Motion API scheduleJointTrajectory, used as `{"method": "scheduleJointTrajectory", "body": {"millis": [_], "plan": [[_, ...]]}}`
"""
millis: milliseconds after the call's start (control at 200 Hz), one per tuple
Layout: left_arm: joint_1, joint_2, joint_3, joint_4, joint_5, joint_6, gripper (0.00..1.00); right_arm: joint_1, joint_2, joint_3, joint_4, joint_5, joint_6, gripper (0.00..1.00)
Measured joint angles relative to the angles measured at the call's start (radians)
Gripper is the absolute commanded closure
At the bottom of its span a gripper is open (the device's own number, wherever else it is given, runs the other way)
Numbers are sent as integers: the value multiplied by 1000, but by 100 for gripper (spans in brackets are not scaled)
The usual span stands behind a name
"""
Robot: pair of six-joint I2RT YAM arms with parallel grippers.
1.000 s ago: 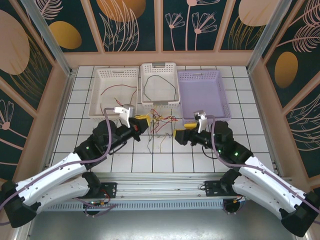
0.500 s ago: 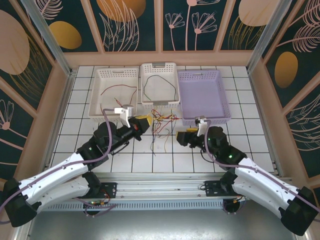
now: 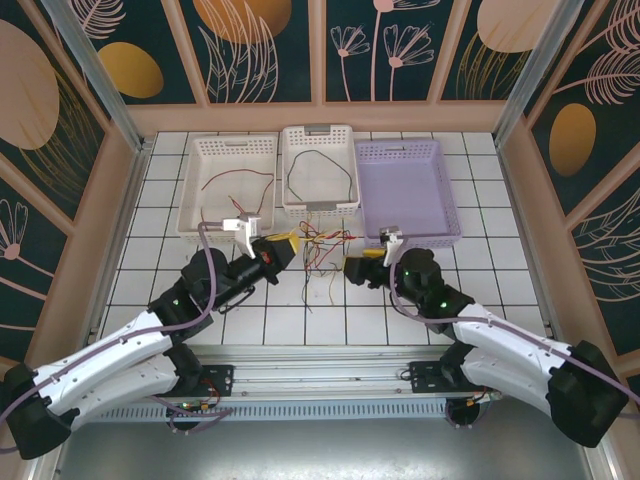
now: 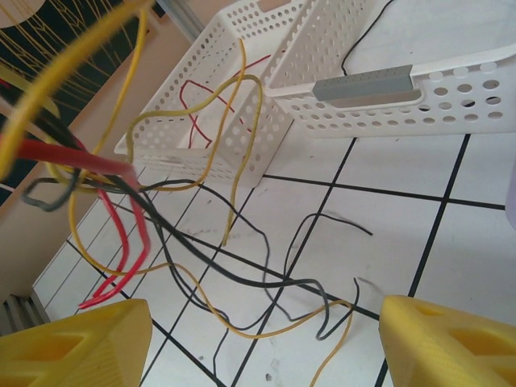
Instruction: Untangle the cables
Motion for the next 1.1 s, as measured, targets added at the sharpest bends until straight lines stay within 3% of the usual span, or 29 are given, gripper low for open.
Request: {"method": "scheduleJointTrajectory", "body": {"millis": [410,741,976,1101], "plan": [[0,-33,-10,0,0,-19,100,5,92,-45,211,-1,-45,27],[0,-43,-13,0,2,-31,100,30,203,-43,299,22,-75,45],[0,-63,-33,0,9,-42,100,41,247,-37,368,37,-79,46],[0,-66,-37,0,9,-45,100,49,259,-33,391,42,-103,68]]}}
